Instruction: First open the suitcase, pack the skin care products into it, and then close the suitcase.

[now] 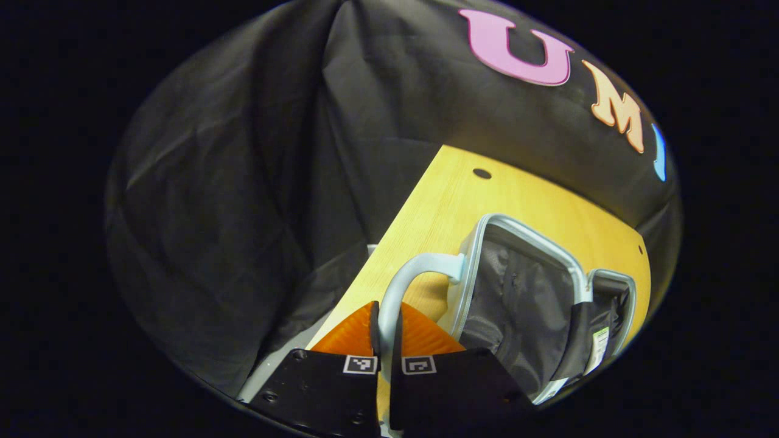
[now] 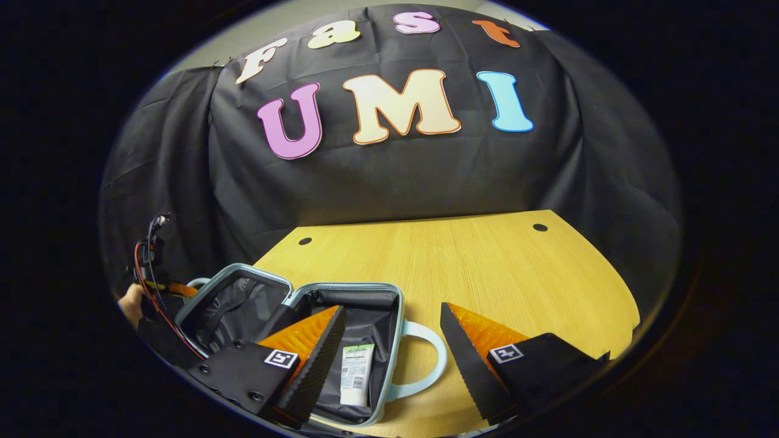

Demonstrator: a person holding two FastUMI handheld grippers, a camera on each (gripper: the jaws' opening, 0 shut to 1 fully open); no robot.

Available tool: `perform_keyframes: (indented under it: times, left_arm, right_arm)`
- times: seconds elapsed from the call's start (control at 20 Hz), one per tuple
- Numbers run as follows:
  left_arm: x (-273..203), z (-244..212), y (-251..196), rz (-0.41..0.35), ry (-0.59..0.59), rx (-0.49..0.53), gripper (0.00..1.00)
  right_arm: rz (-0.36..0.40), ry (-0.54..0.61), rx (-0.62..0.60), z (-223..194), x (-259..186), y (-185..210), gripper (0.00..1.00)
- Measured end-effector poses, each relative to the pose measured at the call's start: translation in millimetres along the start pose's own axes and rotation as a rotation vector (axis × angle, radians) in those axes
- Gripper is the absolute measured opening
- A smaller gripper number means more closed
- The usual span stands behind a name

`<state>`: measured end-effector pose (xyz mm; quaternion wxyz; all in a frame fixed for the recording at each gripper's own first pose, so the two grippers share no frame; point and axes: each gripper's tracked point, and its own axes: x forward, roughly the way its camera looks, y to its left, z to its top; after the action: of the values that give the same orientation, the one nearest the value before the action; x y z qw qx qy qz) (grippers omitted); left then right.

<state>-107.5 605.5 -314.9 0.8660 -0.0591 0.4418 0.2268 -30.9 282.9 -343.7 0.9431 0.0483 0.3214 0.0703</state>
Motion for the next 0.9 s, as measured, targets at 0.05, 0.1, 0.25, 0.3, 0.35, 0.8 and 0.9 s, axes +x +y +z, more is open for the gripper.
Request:
perform_keyframes:
  times: [0.05, 0.1, 0.25, 0.3, 0.35, 0.8, 0.9]
  left_arm:
    - [-11.8, 10.0, -5.9, -0.003, -0.022, 0.006, 0.00]
    - [-21.9, 18.7, -11.7, -0.006, -0.044, 0.015, 0.00]
    - [-60.3, 46.0, -35.9, -0.013, -0.123, 0.086, 0.00]
    - [-73.2, 54.2, -47.2, -0.014, -0.145, 0.115, 0.00]
    - [-84.9, 63.2, -59.2, -0.018, -0.169, 0.144, 0.00]
    - [-162.8, 99.1, -187.2, -0.137, -0.306, 0.259, 0.00]
    - [-175.5, 97.3, -215.0, -0.183, -0.322, 0.265, 0.00]
  right_arm:
    - [0.014, 0.000, 0.001, 2.0, -1.0, -1.2, 0.98]
    - [0.022, -0.004, -0.002, 4.4, -2.1, -4.7, 0.98]
    - [0.019, -0.038, -0.004, 18.0, -7.5, -23.8, 0.98]
    - [0.024, -0.045, 0.004, 20.3, -10.0, -27.1, 0.98]
    - [0.028, -0.049, 0.008, 22.2, -11.8, -31.3, 0.98]
    - [0.034, -0.082, 0.032, 35.6, -35.2, -84.0, 0.93]
    - [0.028, -0.083, 0.033, 36.4, -41.8, -97.9, 0.93]
